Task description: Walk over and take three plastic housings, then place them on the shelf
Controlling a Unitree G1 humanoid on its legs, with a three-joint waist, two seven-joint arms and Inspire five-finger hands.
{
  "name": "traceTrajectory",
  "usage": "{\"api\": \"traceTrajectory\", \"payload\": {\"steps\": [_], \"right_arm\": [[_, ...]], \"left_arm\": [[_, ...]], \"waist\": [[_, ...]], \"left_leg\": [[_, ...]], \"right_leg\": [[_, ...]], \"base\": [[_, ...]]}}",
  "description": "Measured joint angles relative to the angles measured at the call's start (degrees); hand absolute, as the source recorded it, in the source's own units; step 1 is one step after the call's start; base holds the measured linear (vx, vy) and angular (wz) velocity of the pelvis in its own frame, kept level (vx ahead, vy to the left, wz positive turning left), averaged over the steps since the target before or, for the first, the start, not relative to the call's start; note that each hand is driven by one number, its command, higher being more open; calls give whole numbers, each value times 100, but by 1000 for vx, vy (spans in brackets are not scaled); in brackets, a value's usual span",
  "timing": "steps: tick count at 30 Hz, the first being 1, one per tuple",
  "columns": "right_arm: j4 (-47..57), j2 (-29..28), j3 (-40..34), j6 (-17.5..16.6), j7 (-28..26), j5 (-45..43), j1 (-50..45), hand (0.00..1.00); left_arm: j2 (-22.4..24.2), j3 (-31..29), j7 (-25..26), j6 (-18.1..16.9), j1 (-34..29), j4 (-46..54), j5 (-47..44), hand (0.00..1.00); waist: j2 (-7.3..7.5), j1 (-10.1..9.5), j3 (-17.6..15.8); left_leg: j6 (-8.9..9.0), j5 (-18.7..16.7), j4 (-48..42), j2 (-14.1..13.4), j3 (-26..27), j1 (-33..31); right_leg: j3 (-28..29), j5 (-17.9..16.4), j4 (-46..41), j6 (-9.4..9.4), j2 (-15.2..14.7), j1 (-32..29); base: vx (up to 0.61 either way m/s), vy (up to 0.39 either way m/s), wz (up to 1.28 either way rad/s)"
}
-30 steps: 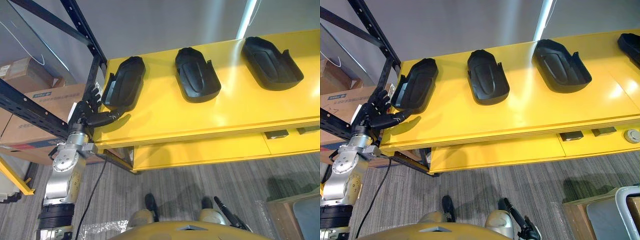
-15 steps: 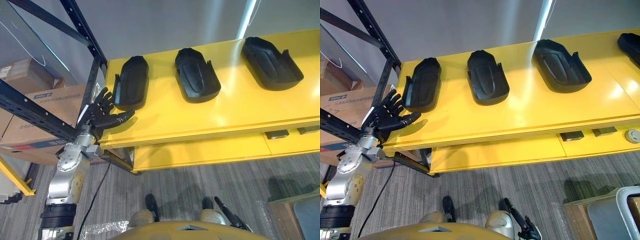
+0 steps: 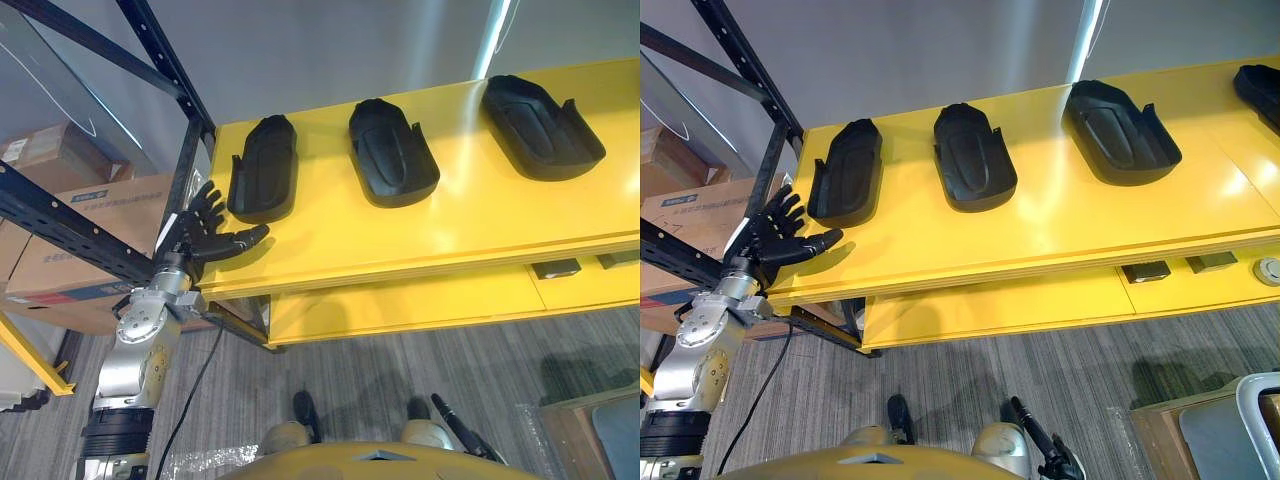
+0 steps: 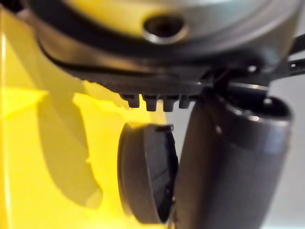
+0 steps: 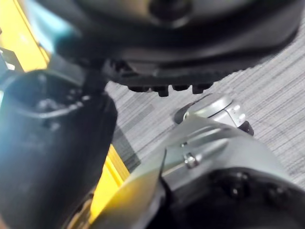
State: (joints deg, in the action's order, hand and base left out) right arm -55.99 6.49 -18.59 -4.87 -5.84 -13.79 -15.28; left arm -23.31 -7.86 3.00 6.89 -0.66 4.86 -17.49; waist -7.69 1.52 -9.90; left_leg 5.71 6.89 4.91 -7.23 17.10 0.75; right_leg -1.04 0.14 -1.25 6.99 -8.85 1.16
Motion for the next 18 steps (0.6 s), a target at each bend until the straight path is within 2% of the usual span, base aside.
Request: {"api": "traceTrajectory", "payload": {"steps": [1, 2, 4, 7, 9, 11, 15, 18], "right_arm": [[0, 0, 11, 2, 6, -1, -2, 100], [0, 0, 21, 10, 10, -1, 0, 100], [-1, 3, 100, 24, 16, -17, -22, 100], [-17, -2, 114, 32, 14, -113, -65, 100], [-48, -4, 111, 31, 11, -121, -61, 100], [-67, -7, 101, 32, 3, -118, -57, 100], [-165, -4, 46, 40, -10, -89, 45, 100], [-245, -3, -23, 64, -38, 4, 40, 100]], "left_arm": [[0, -2, 551, -197, 1, 4, 576, 100], [11, 66, 827, -355, 1, 27, 907, 100], [26, 66, 1823, -964, 128, 112, 1962, 100], [2, -19, 2638, -1350, 344, 741, 2977, 100], [-60, 18, 2786, -1426, 371, 1141, 3427, 100], [-296, 263, 2687, -1463, 470, 1490, 4058, 100], [-792, 923, 2030, -1469, 765, 1410, 4748, 100], [-1013, 1264, 1401, -1447, 942, 1177, 4702, 100]], "waist": [[9, 4, 4], [18, 14, 7], [63, 38, 32], [106, 10, 53], [116, 4, 60], [120, -5, 65], [129, 49, 73], [135, 124, 78]], "left_leg": [[0, 0, 0, -3, -1, -1], [0, 0, 0, -4, 0, -1], [9, -3, -1, -22, -1, -6], [11, -2, 0, -22, -28, -21], [9, -1, 0, -16, -41, -19], [4, 4, 3, -16, -66, -7], [16, -2, 20, -17, -23, 56], [18, 3, 21, -15, -24, 57]], "right_leg": [[-1, 0, 0, 0, 3, 0], [0, 0, 1, 0, 4, -1], [-1, 0, 10, -1, 21, -5], [-22, -2, 21, -3, 23, -1], [-34, -4, 29, -7, 19, 13], [-44, -6, 36, -10, 23, 43], [-2, -5, 45, -9, 23, 72], [8, -1, 44, -2, 22, 65]], "base": [[0, 0, 0], [0, 0, 0], [0, 0, 0], [0, 0, 4], [0, 0, 5], [0, 0, 5], [0, 0, -7], [0, 0, -1]]}}
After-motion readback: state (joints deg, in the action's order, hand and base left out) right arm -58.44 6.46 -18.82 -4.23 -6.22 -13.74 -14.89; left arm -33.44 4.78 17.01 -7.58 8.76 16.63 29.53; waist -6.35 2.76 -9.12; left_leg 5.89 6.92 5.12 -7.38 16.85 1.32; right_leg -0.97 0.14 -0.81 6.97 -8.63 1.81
